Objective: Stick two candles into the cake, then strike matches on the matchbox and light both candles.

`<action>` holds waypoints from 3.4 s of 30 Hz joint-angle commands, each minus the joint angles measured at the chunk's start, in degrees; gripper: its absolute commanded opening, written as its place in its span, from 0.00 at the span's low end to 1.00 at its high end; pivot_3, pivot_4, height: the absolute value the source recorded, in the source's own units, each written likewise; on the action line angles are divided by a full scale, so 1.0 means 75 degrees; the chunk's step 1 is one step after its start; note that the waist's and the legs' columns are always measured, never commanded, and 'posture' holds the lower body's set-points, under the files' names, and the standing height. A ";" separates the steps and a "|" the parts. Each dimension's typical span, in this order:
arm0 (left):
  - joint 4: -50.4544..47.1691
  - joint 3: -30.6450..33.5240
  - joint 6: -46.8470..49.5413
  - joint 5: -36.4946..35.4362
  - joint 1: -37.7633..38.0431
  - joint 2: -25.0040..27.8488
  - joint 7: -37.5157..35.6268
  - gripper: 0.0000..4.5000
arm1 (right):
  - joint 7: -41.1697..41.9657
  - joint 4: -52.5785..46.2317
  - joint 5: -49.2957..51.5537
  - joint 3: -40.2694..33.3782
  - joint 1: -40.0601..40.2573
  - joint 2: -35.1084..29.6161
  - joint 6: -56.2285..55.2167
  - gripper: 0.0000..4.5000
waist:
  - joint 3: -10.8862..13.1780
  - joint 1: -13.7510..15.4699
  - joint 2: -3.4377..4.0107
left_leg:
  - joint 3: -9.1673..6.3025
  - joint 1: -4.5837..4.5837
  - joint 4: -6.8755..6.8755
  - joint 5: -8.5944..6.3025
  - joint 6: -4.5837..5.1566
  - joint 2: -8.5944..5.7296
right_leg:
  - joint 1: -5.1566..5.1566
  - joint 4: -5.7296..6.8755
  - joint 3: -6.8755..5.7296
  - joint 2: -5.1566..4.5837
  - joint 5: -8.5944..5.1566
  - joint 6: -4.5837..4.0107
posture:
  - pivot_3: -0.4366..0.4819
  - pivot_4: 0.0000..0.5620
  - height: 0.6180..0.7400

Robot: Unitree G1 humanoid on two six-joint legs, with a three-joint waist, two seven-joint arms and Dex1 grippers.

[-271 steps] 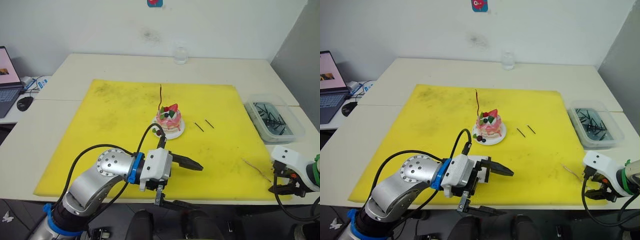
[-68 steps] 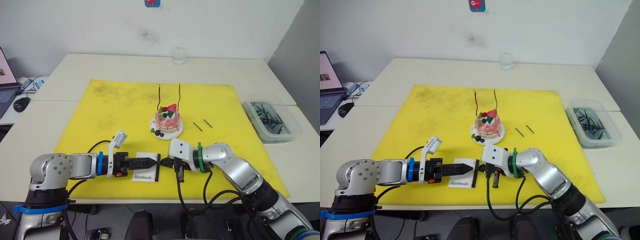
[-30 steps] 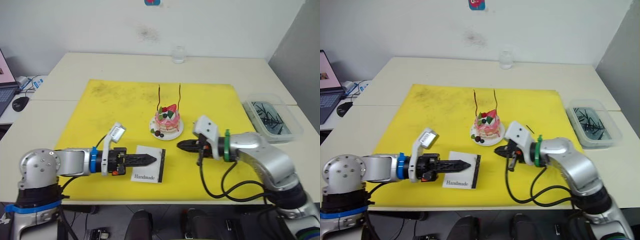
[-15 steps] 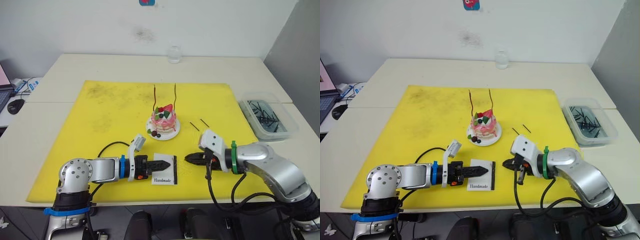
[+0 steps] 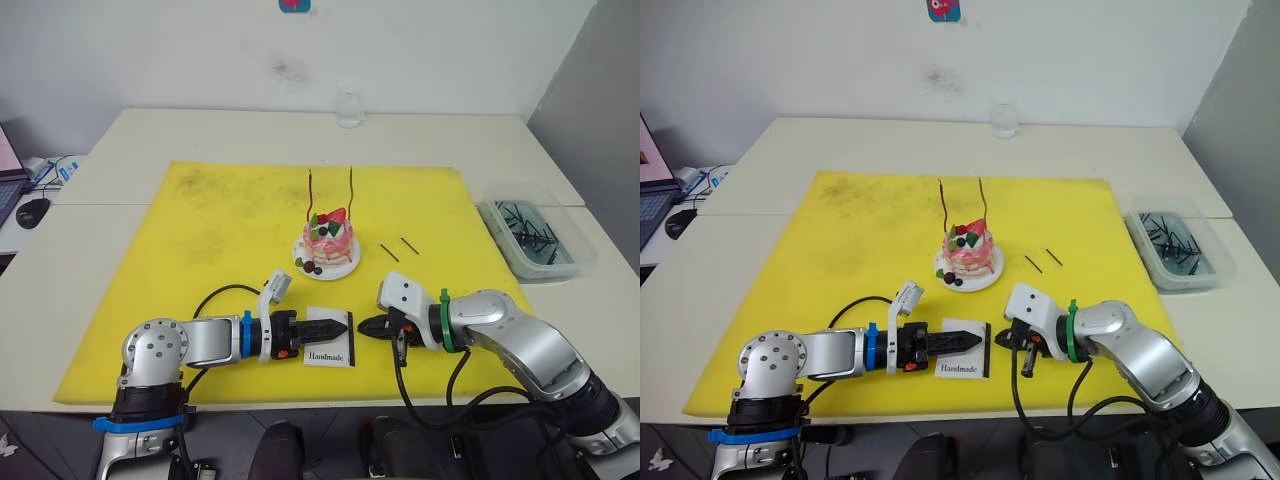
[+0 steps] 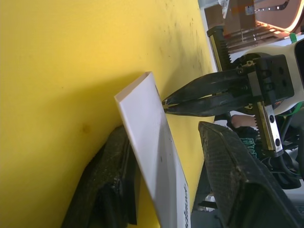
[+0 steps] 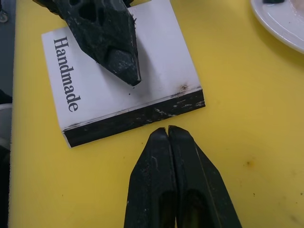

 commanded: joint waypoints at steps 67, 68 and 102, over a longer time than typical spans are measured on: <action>-0.0065 -0.0231 -0.0245 0.1057 0.0258 0.0298 -0.0236 0.74 | -0.0242 0.0055 -0.0223 0.0200 -0.0096 0.0492 -0.0375 0.00 | -0.0003 -0.0014 0.0003 | -0.0005 0.0018 -0.0007 0.0000 0.0000 0.0004 | 0.0006 0.0000 -0.0001 0.0003 0.0009 -0.0005 | 0.48 0.27 0.91; -0.0069 -0.0234 -0.0237 0.1063 0.0254 0.0306 -0.0253 0.81 | -0.0244 0.0054 -0.0222 0.0199 -0.0098 0.0497 -0.0377 0.00 | -0.0003 -0.0014 0.0003 | -0.0014 0.0022 -0.0007 0.0000 0.0000 0.0004 | 0.0008 0.0000 0.0000 0.0003 0.0012 -0.0005 | 0.48 0.27 0.91; -0.0407 -0.0672 -0.0456 0.1396 0.0304 0.0740 -0.0901 0.00 | -0.0434 -0.0242 0.0099 -0.0410 -0.0259 0.0718 -0.0042 0.00 | -0.0003 -0.0018 0.0003 | -0.0011 0.0053 -0.0068 0.0000 -0.0001 0.0005 | -0.0002 -0.0013 0.0006 0.0005 0.0008 -0.0032 | 0.48 0.27 0.91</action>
